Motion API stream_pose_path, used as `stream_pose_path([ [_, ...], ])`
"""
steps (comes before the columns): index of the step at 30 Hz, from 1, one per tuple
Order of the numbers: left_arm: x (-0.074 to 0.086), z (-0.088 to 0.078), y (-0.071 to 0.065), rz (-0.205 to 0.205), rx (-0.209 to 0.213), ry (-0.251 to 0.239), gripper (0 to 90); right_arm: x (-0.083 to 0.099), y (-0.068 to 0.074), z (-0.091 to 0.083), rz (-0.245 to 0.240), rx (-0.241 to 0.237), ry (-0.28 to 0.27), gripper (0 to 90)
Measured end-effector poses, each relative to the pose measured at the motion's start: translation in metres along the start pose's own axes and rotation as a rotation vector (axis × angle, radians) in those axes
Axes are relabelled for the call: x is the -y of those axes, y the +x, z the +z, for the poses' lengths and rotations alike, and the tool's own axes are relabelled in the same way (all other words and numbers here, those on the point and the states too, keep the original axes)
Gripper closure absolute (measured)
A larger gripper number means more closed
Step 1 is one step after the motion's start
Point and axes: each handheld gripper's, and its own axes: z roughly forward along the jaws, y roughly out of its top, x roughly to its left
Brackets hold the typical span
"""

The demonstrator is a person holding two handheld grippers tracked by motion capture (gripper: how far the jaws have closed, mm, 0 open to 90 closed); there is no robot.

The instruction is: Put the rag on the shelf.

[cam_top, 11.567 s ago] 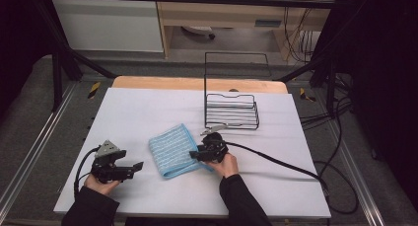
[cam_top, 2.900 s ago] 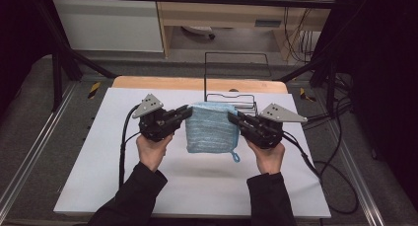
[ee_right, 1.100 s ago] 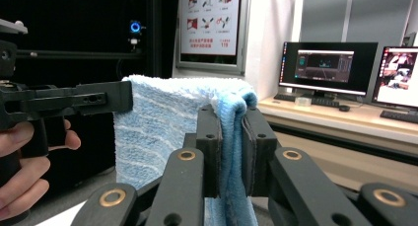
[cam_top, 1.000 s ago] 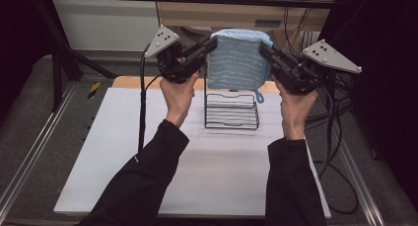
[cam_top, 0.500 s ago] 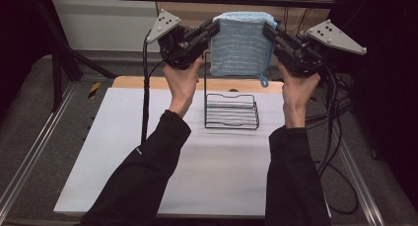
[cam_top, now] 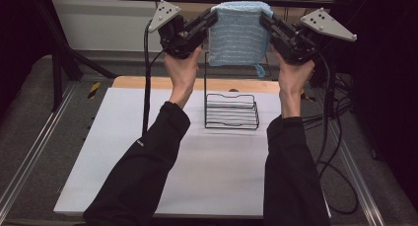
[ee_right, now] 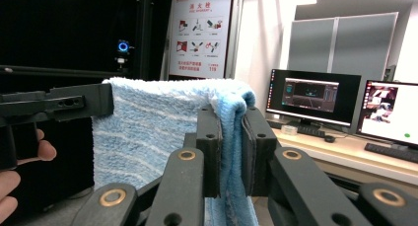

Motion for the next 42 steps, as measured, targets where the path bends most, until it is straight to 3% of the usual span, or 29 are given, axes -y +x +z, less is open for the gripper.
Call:
stream_pose_path([
  [10,0.006,0.010,0.010,0.018,-0.018,0.006,81.0,0.005,-0.011,0.016,-0.008,-0.007,0.013,80.9],
  [23,0.033,0.022,0.024,0.014,-0.022,0.083,80.9,0.035,-0.020,0.023,0.003,0.009,0.078,81.0],
  [33,0.053,0.020,0.027,0.035,-0.001,0.144,80.8,0.056,-0.024,0.017,0.021,0.001,0.112,80.9],
  [42,0.069,0.013,0.027,0.028,0.030,0.188,80.8,0.077,-0.020,0.004,0.051,-0.011,0.142,80.9],
])
